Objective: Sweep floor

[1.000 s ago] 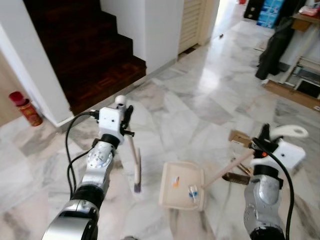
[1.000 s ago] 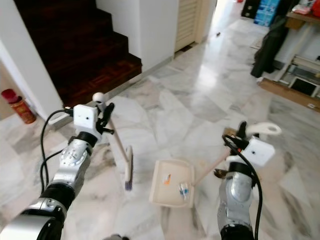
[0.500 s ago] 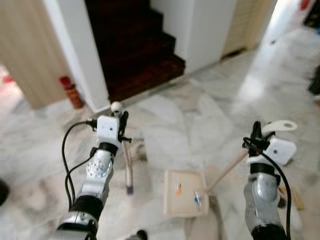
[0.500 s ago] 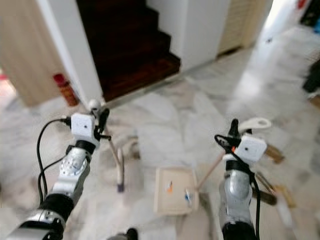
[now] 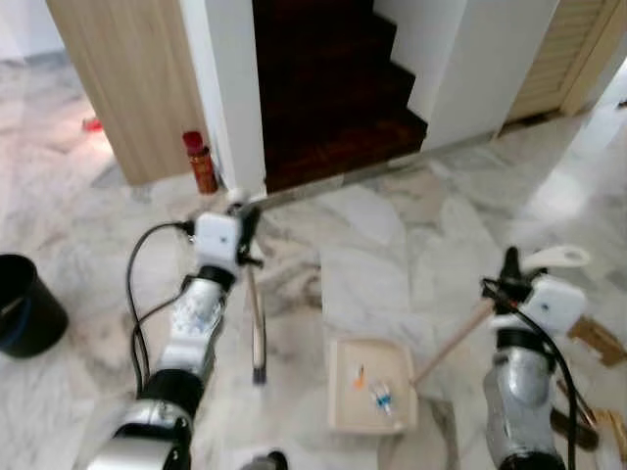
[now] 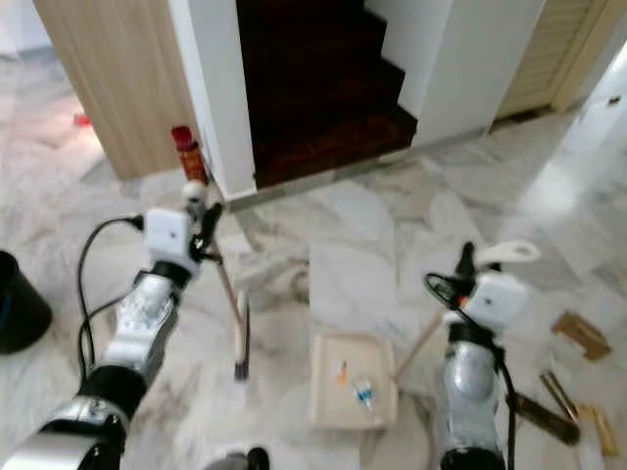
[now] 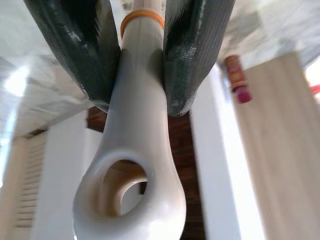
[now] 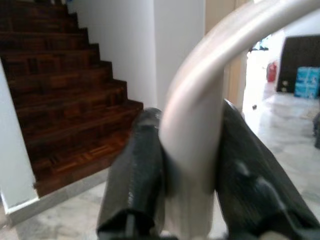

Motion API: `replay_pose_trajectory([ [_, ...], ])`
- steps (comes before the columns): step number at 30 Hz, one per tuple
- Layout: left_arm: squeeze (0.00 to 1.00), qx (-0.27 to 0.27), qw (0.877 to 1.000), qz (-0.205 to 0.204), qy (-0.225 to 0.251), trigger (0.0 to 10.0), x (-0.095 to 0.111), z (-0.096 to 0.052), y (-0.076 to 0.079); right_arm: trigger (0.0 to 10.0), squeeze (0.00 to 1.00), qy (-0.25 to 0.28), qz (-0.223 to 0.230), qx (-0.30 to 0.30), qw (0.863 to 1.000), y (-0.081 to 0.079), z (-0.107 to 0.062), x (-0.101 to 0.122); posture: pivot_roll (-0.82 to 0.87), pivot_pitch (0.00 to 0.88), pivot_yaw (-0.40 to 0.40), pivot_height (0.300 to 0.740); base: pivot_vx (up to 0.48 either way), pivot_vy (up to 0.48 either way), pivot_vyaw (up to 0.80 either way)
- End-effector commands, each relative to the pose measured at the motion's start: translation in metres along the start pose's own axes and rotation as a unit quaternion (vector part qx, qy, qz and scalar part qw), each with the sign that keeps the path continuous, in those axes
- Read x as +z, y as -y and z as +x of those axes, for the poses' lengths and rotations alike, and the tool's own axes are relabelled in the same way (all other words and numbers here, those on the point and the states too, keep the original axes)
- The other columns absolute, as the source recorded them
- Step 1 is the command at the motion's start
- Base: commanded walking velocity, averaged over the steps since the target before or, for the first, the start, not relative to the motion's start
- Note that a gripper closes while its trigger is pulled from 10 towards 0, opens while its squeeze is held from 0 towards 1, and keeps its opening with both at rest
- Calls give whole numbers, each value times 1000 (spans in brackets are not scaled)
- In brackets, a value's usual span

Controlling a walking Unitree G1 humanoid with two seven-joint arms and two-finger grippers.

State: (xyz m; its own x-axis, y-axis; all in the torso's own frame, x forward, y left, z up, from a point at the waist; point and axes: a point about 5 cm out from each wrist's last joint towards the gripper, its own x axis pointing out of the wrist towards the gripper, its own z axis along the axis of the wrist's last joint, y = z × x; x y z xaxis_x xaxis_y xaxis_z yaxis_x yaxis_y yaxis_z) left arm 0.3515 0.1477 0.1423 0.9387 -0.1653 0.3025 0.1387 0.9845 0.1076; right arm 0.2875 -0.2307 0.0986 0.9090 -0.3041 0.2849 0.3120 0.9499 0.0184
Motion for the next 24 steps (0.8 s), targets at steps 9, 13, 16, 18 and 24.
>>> replay_pose_trajectory([
  [9,0,0,1000,8,12,10000,4,0,0,10000,0,38,9,-3,999,0,5,14,35,61,-13,740,0,0,508],
  [13,0,-4,1000,5,11,10000,3,-1,3,10000,0,37,7,-4,999,0,4,13,38,53,-12,740,0,0,455],
  [16,0,-5,1000,6,10,10000,2,-2,3,10000,0,36,8,-3,999,-1,3,13,37,51,-11,740,0,0,446],
  [18,0,-6,1000,7,10,10000,2,-2,3,10000,0,35,8,-3,999,0,2,12,37,47,-11,740,0,0,450],
  [24,0,-8,1000,6,10,10000,3,-1,5,10000,0,33,7,-4,999,1,2,11,37,38,-6,740,0,0,445],
])
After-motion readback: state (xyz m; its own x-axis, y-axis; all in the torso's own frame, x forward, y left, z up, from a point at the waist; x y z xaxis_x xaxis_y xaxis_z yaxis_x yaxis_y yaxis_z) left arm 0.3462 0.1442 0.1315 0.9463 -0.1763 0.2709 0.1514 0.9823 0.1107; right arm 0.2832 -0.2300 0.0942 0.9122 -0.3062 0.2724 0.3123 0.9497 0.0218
